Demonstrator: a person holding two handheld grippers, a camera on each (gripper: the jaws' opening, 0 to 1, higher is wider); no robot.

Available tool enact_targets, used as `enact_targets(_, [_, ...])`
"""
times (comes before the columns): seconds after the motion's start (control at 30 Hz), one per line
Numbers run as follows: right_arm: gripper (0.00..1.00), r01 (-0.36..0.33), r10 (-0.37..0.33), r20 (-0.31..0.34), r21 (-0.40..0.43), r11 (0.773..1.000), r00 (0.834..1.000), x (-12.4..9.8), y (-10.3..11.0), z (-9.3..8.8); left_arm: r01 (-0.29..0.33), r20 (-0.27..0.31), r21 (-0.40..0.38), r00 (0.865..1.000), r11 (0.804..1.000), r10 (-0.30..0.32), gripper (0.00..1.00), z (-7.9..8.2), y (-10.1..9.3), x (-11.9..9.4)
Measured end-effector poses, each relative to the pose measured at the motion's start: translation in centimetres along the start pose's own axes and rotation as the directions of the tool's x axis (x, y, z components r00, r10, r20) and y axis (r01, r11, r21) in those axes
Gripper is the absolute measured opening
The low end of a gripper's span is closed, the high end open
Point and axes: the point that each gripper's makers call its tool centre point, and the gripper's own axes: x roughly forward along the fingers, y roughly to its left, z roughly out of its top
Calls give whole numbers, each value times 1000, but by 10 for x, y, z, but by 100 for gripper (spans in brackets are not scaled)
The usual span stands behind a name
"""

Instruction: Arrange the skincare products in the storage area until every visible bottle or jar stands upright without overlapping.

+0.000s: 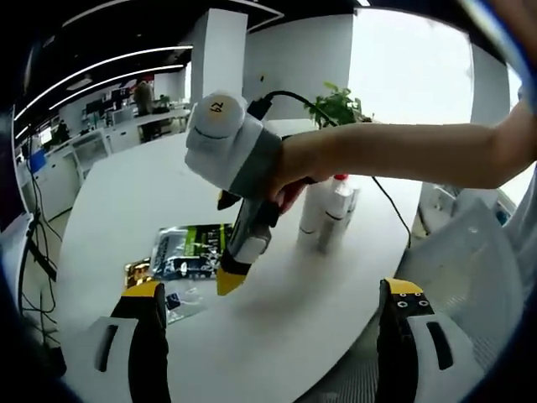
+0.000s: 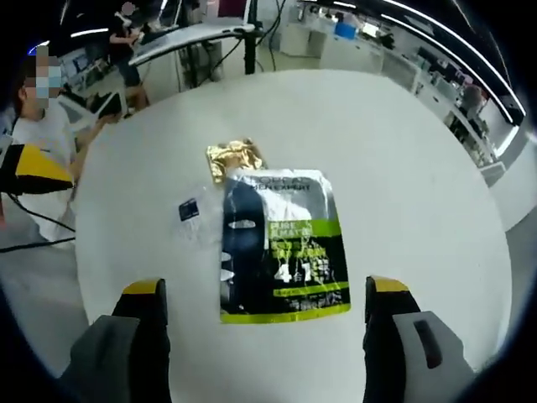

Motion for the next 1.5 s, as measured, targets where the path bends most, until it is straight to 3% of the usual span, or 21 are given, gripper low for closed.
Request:
enact_targets(0.23, [94,8,-6,-30,62,998,1000,7,-9,-8,-33,28,-42,999,999,34,99,4,12,-4])
enact_targets(0.4, [95,4,1,-45,107,994,999,12,-12,-16,1,40,-71,999,997,2,99,8,13,0])
enact_targets(0.57, [95,14,-8,-65,102,995,998,11,-14,-23,29,-11,-75,1000,997,-29,97,-5,26,4])
enact_targets(0.67, [95,18,-10,-69,110,994,998,13,-14,-25,19,-24,-75,999,997,-21,96,-7,44,6])
enact_targets(0.73, [95,5,3,-65,119,993,998,13,-11,-26,-26,11,-21,1000,999,26,94,1,66,10])
enact_targets(0.9, [95,12,-6,-51,134,991,999,14,-10,-25,-27,-10,-25,1000,999,27,93,0,100,14])
enact_targets(1.07, [95,28,-21,-52,137,990,998,14,-10,-30,-21,-27,-18,999,1000,21,90,-3,123,23])
enact_targets(1.33, [97,50,-43,-46,162,986,998,11,-7,-36,-15,-42,-70,999,997,12,82,-10,154,43])
enact_targets(1.5, [97,54,-49,-34,169,984,998,9,-3,-39,7,-61,-103,998,995,-13,77,-15,165,55])
